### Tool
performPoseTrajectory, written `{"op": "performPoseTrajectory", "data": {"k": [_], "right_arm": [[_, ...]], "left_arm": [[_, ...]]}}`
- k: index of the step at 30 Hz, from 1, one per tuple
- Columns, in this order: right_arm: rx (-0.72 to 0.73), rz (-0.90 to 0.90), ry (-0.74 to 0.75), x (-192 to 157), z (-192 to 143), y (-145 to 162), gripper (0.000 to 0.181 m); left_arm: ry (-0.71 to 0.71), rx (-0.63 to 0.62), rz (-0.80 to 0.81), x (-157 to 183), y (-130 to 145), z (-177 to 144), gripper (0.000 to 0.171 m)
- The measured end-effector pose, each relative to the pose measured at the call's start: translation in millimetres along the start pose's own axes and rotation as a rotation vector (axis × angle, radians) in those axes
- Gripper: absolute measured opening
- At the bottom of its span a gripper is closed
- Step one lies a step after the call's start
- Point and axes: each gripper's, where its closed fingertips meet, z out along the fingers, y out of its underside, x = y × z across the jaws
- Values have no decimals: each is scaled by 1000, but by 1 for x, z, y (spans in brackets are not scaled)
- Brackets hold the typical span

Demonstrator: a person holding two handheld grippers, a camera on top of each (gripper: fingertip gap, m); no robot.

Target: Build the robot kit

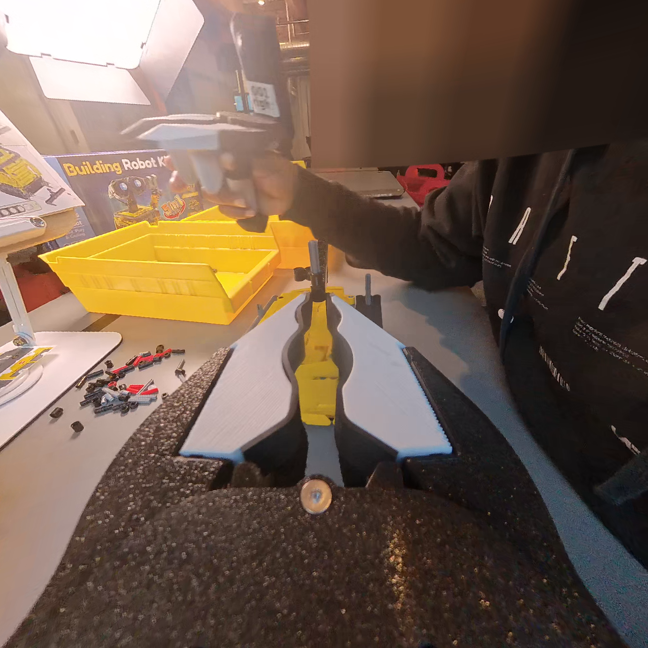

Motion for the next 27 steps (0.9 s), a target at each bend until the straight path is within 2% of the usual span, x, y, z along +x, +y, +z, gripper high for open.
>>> {"op": "performPoseTrajectory", "data": {"k": [2, 4, 7, 11, 16, 19, 27], "right_arm": [[30, 39, -225, -65, -15, -13, 18], [8, 63, -396, -117, -35, -10, 20], [-51, 72, -429, -156, -53, 7, 21], [-134, 54, -388, -179, -60, 32, 22], [-118, 69, -337, -187, -59, 34, 8], [-91, 93, -337, -189, -60, 31, 7], [-146, 115, -333, -197, -59, 50, 8]], "left_arm": [[13, -2, 9, 4, -3, 3, 5], [23, -6, 18, 8, -5, 6, 5], [41, -17, 29, 14, -7, 8, 5], [67, -13, 32, 22, -9, 10, 5], [79, -19, 41, 28, -8, 13, 4], [75, -38, 36, 29, -6, 12, 5], [63, -129, -13, 29, 11, 10, 5]]}}
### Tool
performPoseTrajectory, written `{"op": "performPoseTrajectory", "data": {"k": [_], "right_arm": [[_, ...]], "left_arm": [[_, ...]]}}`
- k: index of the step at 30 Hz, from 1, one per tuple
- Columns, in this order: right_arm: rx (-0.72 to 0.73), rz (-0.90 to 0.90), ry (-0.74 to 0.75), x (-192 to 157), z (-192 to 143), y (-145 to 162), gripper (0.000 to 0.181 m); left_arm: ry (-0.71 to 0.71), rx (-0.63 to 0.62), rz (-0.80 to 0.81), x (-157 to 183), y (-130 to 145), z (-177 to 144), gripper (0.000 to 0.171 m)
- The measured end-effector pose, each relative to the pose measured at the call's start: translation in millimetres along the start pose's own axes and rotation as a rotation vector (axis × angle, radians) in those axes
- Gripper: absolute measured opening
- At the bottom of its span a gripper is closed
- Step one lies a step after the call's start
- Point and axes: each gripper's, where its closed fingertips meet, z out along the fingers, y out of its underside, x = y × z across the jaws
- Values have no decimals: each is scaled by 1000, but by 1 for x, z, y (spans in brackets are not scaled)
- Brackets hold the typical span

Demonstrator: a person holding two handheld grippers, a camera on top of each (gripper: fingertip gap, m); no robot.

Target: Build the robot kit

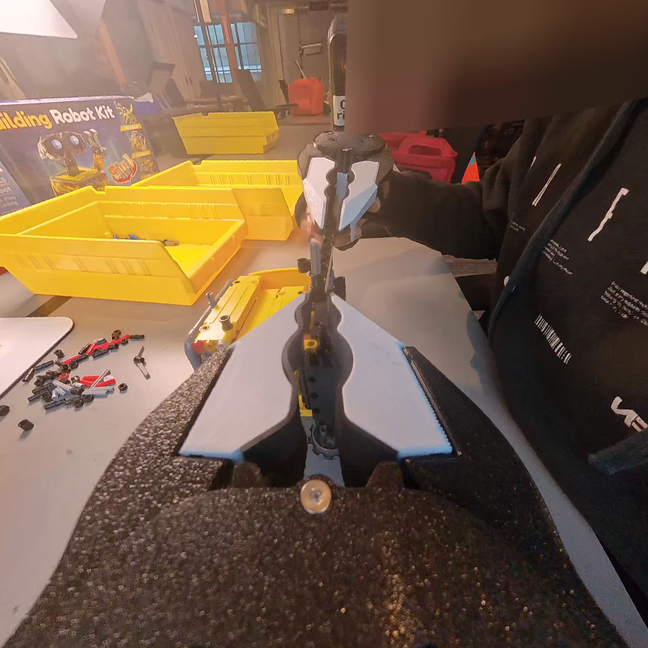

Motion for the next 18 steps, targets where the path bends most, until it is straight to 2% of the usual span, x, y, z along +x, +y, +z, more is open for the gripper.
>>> {"op": "performPoseTrajectory", "data": {"k": [7, 18], "right_arm": [[-26, 10, 1, -2, 1, 13, 8], [-20, -2, 7, -1, -3, 14, 8]], "left_arm": [[8, -24, 4, 2, 3, 2, 5], [-9, -58, 24, 4, 10, 5, 5]]}}
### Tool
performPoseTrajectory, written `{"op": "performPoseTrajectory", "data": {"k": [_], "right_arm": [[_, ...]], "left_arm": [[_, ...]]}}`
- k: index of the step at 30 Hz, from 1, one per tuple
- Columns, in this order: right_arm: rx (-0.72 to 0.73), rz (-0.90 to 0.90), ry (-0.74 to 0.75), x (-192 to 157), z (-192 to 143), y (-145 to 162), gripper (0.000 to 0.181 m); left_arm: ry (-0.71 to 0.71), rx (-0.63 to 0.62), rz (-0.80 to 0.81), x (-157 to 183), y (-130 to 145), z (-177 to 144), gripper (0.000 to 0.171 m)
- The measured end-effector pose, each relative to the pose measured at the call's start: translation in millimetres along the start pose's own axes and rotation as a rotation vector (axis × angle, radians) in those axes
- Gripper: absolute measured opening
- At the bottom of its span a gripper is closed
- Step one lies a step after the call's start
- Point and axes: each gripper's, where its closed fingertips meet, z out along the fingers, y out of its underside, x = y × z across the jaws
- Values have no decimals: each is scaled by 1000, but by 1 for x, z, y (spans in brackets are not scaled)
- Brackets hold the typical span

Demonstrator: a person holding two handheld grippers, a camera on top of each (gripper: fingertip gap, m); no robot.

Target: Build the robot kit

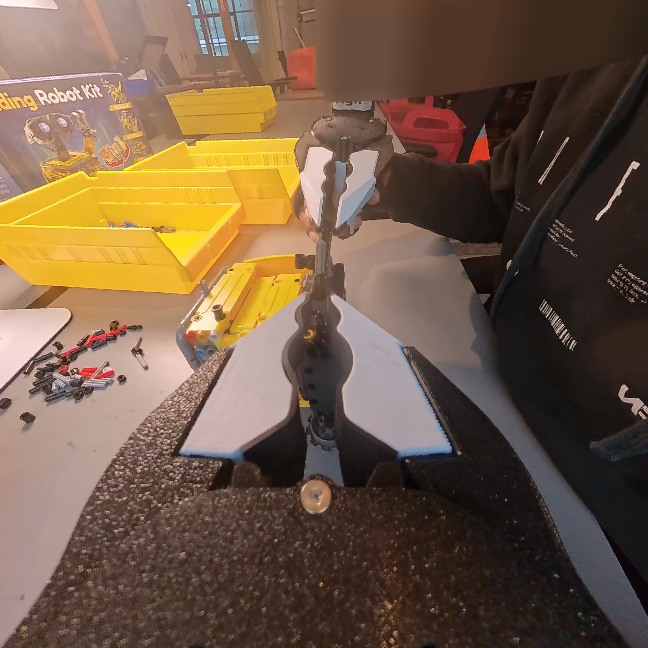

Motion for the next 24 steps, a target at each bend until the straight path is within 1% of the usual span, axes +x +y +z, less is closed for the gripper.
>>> {"op": "performPoseTrajectory", "data": {"k": [11, 24], "right_arm": [[-9, 17, -12, -1, -1, 9, 8], [4, 36, -30, -1, 0, 12, 8]], "left_arm": [[-8, -62, 23, 3, 7, 5, 5], [-14, -63, 24, 1, 5, 6, 5]]}}
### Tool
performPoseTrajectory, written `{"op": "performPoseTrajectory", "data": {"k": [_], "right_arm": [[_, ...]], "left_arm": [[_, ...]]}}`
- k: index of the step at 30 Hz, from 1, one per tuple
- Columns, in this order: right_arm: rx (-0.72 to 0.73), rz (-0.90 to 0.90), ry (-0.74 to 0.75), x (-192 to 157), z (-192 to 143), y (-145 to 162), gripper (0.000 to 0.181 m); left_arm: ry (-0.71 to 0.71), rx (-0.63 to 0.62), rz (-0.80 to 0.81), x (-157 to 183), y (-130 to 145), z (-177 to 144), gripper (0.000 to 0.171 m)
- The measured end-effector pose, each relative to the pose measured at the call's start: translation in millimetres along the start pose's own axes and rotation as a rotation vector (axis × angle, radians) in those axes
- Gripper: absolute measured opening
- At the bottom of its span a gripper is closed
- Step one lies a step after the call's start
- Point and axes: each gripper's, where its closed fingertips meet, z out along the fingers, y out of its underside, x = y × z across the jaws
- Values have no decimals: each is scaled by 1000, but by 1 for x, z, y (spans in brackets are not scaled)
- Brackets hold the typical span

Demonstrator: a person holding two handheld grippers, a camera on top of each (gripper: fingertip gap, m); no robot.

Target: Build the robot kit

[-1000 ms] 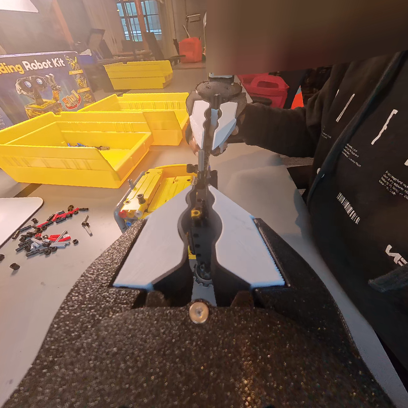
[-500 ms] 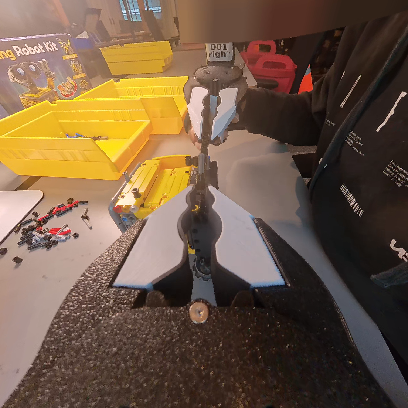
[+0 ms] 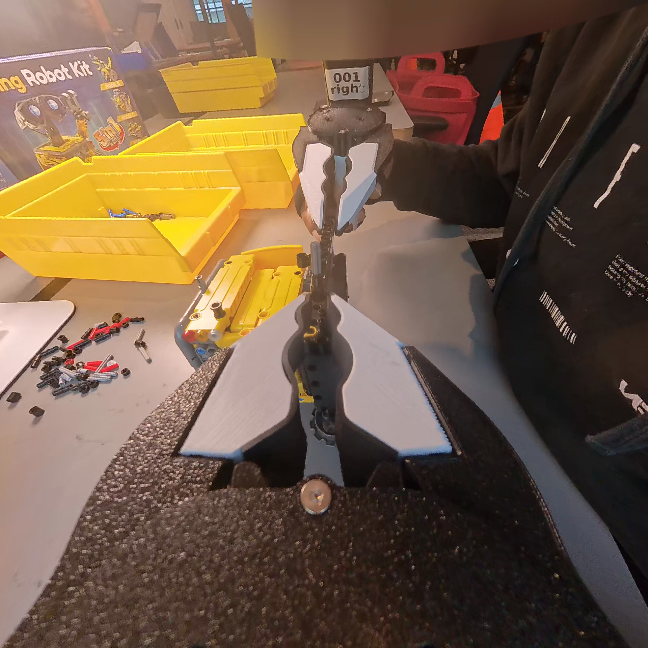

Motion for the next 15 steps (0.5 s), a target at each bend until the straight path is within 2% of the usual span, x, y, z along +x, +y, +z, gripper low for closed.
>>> {"op": "performPoseTrajectory", "data": {"k": [15], "right_arm": [[22, -14, -10, 1, 5, -12, 8]], "left_arm": [[-26, 23, 14, -3, -6, -8, 5]]}}
